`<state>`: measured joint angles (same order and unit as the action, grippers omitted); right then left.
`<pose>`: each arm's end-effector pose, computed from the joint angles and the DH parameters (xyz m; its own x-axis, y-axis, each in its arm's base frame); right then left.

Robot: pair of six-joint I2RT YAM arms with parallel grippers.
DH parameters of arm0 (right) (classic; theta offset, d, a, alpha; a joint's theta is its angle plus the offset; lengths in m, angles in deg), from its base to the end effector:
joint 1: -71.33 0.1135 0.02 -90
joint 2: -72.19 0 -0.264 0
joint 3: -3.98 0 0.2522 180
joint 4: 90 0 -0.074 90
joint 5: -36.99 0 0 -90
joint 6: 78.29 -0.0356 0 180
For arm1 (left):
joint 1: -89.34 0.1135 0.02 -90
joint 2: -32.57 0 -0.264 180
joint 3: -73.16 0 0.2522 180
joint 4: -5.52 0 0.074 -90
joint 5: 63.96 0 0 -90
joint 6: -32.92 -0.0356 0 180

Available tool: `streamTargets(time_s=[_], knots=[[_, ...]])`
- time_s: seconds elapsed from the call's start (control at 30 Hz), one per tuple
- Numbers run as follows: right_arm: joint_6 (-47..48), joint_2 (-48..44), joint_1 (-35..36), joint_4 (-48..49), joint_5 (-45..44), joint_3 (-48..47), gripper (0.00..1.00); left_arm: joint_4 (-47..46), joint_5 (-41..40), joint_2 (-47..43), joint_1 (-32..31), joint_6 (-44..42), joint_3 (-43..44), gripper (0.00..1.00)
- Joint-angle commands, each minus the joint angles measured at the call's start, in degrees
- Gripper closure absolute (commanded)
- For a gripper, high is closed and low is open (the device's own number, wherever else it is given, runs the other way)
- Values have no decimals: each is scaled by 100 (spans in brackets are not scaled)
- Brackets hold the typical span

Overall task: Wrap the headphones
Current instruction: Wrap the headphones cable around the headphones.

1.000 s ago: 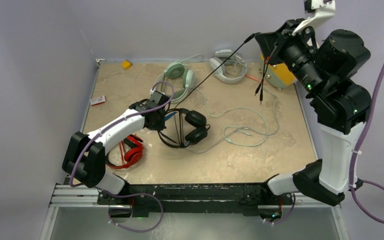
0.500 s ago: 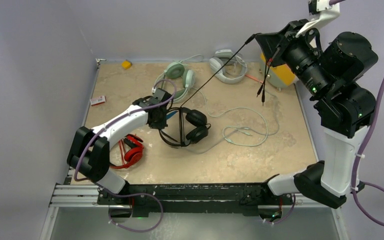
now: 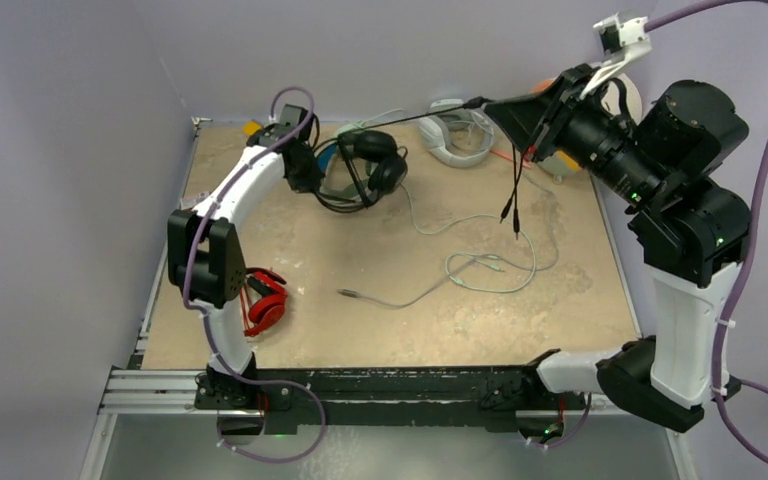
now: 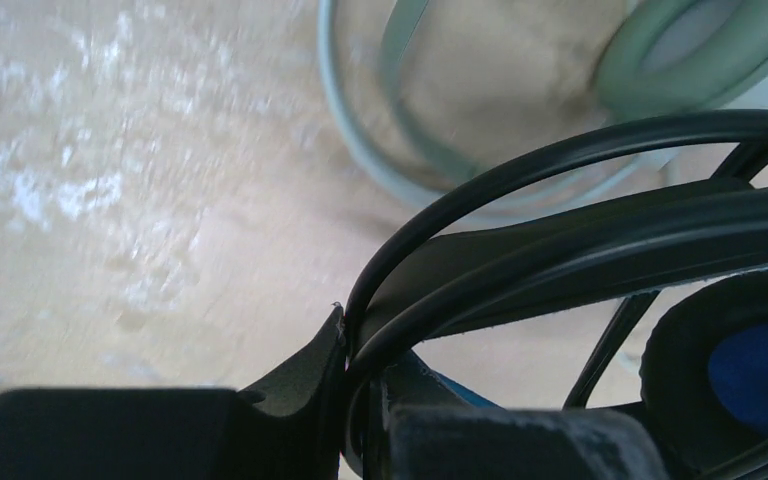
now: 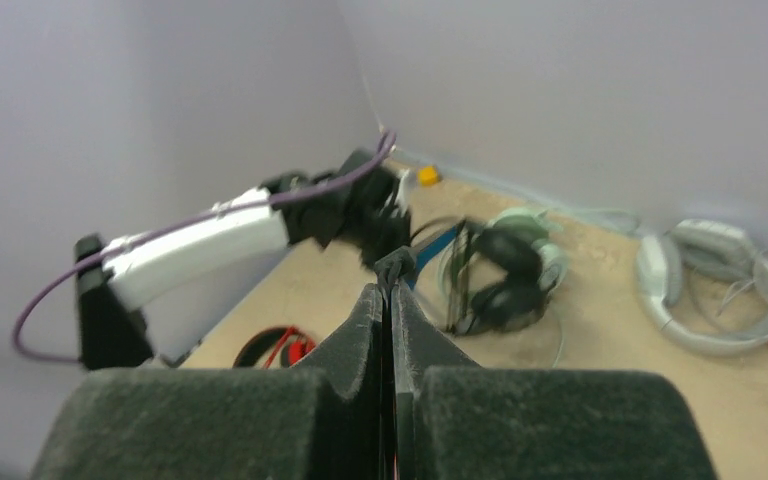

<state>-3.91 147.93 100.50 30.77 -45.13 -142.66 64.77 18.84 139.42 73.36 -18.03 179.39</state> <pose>0.1238 0.0747 0.6298 0.0085 0.3102 -0.9506 -0.6254 0.7434 0.2370 0.3892 -0.1068 0.2689 -0.7797 -0.4269 -0.4581 -0.3587 0.9042 -0.2321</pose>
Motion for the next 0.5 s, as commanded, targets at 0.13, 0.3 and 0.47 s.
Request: streamTargets(time_s=[0.13,0.3,0.47], knots=[[-861,-1231,-25,983,1663,1275,100,573,982,1092,1034,1198,1947,100],[-1119,-1886,-23,860,2219,2191,100,792,1192,1503,1481,1535,2923,100],[-1353,-2682,-25,664,2913,3418,100,648,1673,1662,1949,1874,3204,100]])
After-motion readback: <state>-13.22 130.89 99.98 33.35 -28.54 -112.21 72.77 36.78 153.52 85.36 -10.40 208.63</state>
